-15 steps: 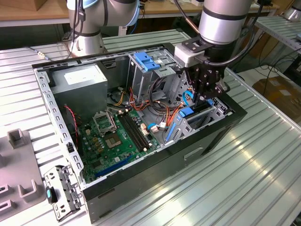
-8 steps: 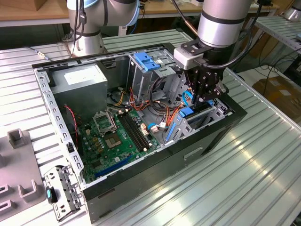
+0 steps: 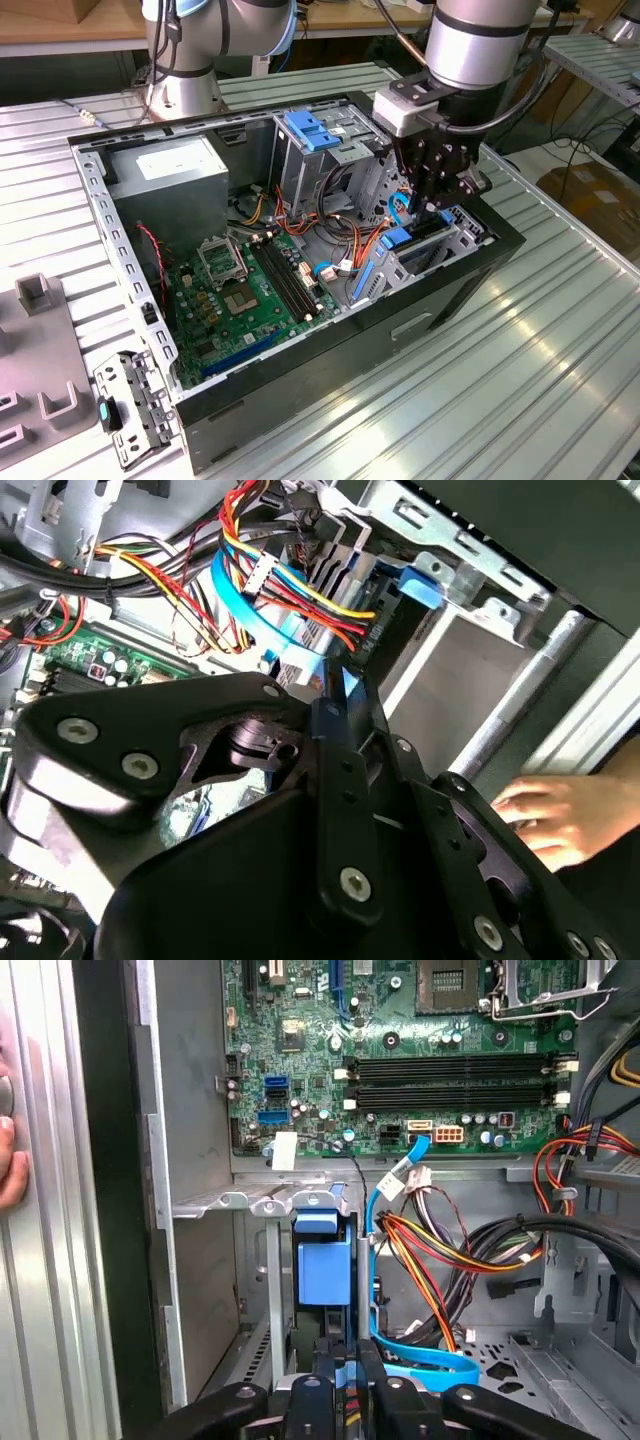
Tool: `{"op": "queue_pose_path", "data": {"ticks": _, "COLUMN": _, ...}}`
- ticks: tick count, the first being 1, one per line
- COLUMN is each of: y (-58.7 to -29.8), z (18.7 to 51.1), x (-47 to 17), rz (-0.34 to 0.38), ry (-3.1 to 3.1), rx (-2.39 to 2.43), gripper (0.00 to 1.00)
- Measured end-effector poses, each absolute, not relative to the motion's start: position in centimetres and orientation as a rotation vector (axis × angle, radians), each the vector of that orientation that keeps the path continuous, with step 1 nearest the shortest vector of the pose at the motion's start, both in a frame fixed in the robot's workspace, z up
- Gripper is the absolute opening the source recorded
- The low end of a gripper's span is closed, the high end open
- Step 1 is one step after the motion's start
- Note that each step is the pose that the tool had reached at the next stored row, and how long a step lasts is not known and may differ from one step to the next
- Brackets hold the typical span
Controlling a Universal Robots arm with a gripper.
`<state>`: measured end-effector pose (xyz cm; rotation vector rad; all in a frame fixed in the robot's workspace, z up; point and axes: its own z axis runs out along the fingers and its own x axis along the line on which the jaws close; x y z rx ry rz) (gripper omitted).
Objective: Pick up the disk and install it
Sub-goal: 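Insert the second disk wire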
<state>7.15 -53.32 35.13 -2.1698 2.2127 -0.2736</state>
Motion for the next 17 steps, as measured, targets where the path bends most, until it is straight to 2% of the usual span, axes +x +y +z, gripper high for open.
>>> {"op": "queue_pose_path", "data": {"ticks": 6, "y": -53.31, "z": 35.85, "x": 7.15, "rz": -0.274, "ry": 2.213, "rx": -2.17, "gripper": 0.24}}
{"op": "queue_pose_path", "data": {"ticks": 8, "y": -53.31, "z": 35.86, "x": 7.15, "rz": -0.274, "ry": 2.213, "rx": -2.17, "gripper": 0.11}}
{"op": "queue_pose_path", "data": {"ticks": 17, "y": -53.31, "z": 35.91, "x": 7.15, "rz": -0.274, "ry": 2.213, "rx": -2.17, "gripper": 0.11}}
